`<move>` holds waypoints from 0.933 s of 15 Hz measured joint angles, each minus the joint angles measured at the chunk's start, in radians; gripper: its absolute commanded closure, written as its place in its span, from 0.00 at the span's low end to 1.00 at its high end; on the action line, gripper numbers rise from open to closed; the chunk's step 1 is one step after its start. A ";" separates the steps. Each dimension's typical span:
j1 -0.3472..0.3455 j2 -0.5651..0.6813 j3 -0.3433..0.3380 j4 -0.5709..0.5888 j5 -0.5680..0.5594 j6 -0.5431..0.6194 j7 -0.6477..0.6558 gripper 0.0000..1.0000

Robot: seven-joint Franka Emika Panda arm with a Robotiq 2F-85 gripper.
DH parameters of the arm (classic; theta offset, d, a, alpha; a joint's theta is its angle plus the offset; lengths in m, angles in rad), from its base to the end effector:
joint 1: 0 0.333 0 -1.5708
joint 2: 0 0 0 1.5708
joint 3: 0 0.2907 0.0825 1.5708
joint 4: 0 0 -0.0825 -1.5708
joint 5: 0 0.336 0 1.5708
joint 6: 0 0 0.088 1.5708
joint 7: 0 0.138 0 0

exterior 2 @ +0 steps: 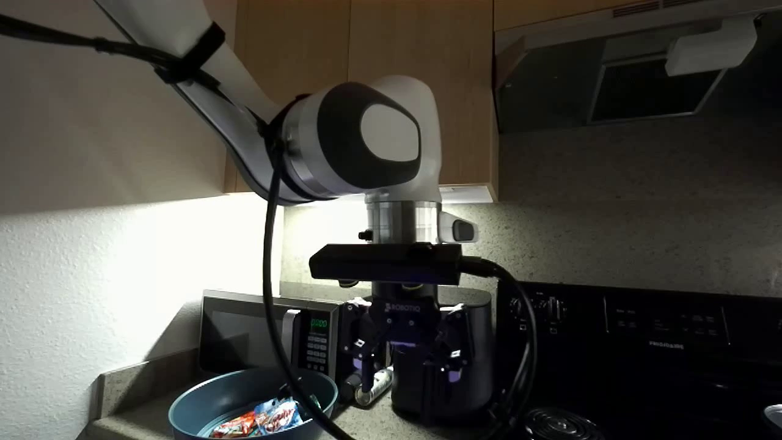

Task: Put the bowl atop the microwave

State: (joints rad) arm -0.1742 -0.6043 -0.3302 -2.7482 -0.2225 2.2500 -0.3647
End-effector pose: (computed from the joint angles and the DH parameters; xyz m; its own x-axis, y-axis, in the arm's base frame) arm 0.2926 -0.1613 0.3681 0.9954 0.0415 0.0860 0.0389 -0.9987 0.0323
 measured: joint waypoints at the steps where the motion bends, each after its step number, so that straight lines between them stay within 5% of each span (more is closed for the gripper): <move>1: 0.022 0.010 0.015 0.005 0.009 0.008 0.001 0.00; 7: 0.141 0.125 0.143 0.053 0.053 0.086 0.042 0.00; 14: 0.154 0.190 0.208 0.077 0.051 0.131 0.059 0.00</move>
State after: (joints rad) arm -0.0202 -0.4144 -0.1224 -2.6711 -0.1714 2.3808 -0.3061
